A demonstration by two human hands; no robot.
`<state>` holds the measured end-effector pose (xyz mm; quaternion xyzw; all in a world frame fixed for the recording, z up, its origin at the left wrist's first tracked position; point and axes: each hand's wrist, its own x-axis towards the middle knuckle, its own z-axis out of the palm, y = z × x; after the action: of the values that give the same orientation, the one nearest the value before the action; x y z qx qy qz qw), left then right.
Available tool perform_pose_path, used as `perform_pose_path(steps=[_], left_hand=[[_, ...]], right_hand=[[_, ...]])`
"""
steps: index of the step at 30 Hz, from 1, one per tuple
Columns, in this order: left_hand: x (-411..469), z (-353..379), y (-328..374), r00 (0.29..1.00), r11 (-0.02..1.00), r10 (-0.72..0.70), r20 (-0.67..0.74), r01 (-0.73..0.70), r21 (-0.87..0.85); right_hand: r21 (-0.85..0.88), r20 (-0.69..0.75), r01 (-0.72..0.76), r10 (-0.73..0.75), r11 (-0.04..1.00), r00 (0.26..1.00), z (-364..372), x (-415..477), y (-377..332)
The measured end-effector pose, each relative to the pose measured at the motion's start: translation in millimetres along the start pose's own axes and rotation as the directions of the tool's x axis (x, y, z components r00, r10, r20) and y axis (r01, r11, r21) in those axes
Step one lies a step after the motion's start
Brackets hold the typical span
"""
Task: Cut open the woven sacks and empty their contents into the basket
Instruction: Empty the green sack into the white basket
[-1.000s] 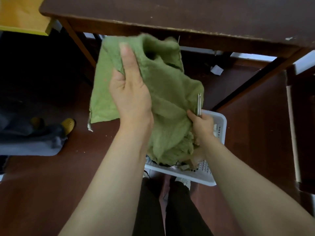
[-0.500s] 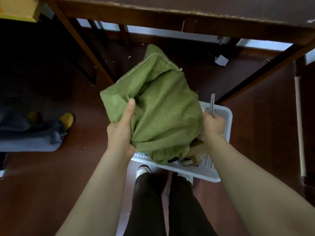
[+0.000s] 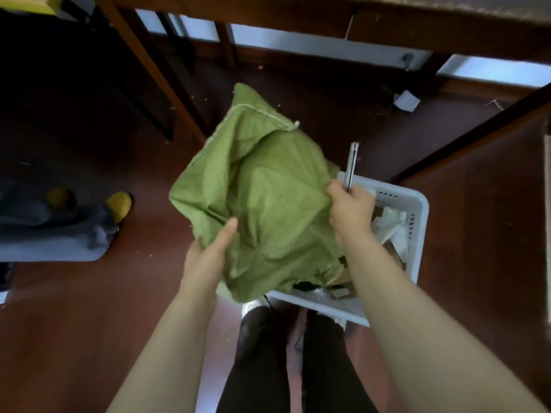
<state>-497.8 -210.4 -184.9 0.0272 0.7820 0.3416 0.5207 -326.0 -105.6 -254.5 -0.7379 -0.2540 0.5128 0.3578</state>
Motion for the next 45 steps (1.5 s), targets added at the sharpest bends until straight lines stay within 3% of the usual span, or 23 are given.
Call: perform_pose_path(steps=[4, 6, 8, 10, 12, 15, 18, 21, 27, 29, 33, 36, 39, 41, 43, 45], left_hand=[[9, 28, 29, 0.920, 0.994, -0.056, 0.388, 0.087, -0.062], [18, 40, 31, 0.953, 0.996, -0.088, 0.289, 0.089, 0.008], [33, 38, 18, 0.999, 0.996, -0.049, 0.021, 0.048, 0.081], [42, 26, 0, 0.989, 0.990, -0.062, -0.135, 0.078, 0.114], [49, 11, -19, 0.969, 0.984, -0.095, -0.230, 0.127, 0.129], [60, -6, -43, 0.944, 0.976, -0.147, -0.294, 0.186, 0.111], [68, -14, -58, 0.931, 0.974, -0.191, -0.311, 0.219, 0.057], [79, -20, -74, 0.914, 0.965, -0.229, -0.334, 0.258, 0.044], [95, -29, -102, 0.879, 0.950, -0.294, -0.375, 0.313, -0.010], [97, -31, -108, 0.875, 0.945, -0.318, -0.366, 0.323, -0.048], [91, -24, -97, 0.886, 0.950, -0.313, -0.343, 0.294, -0.109], [86, -15, -74, 0.894, 0.944, -0.308, -0.326, 0.244, -0.222], [78, -10, -60, 0.903, 0.951, -0.273, -0.331, 0.203, -0.231], [70, -6, -56, 0.935, 0.968, -0.201, -0.292, 0.143, -0.208], [62, 1, -54, 0.954, 0.978, -0.144, -0.263, 0.096, -0.186], [56, 5, -46, 0.952, 0.984, -0.082, -0.295, 0.031, -0.174]], right_hand=[[0.001, 0.338, -0.133, 0.125, 0.991, 0.933, 2, -69, -4], [-0.037, 0.478, -0.215, 0.206, 0.976, 0.854, 8, -97, 1], [-0.061, 0.572, -0.297, 0.277, 0.953, 0.772, 10, -104, 6], [-0.035, 0.540, -0.310, 0.279, 0.950, 0.794, 5, -85, 14], [-0.042, 0.341, -0.256, 0.255, 0.966, 0.905, 0, -52, 29], [-0.294, 0.126, -0.123, 0.166, 0.948, 0.978, 1, -7, 60], [-0.506, 0.182, -0.029, 0.140, 0.862, 0.973, 17, 19, 83], [-0.607, 0.268, 0.073, 0.118, 0.791, 0.956, 46, 34, 94], [-0.785, 0.277, 0.128, 0.160, 0.606, 0.947, 73, 41, 119], [-0.755, 0.267, 0.118, 0.137, 0.645, 0.954, 72, 35, 123], [-0.511, 0.127, 0.040, 0.029, 0.859, 0.991, 72, 18, 103], [-0.207, 0.067, 0.166, -0.155, 0.964, 0.986, 76, 1, 60], [-0.087, 0.091, 0.313, -0.305, 0.946, 0.948, 75, -22, 34], [-0.126, 0.112, 0.293, -0.280, 0.948, 0.953, 71, -30, 38], [-0.171, 0.087, 0.120, -0.106, 0.978, 0.991, 68, -28, 38], [-0.046, 0.048, 0.051, -0.049, 0.998, 0.998, 61, -26, 25]])
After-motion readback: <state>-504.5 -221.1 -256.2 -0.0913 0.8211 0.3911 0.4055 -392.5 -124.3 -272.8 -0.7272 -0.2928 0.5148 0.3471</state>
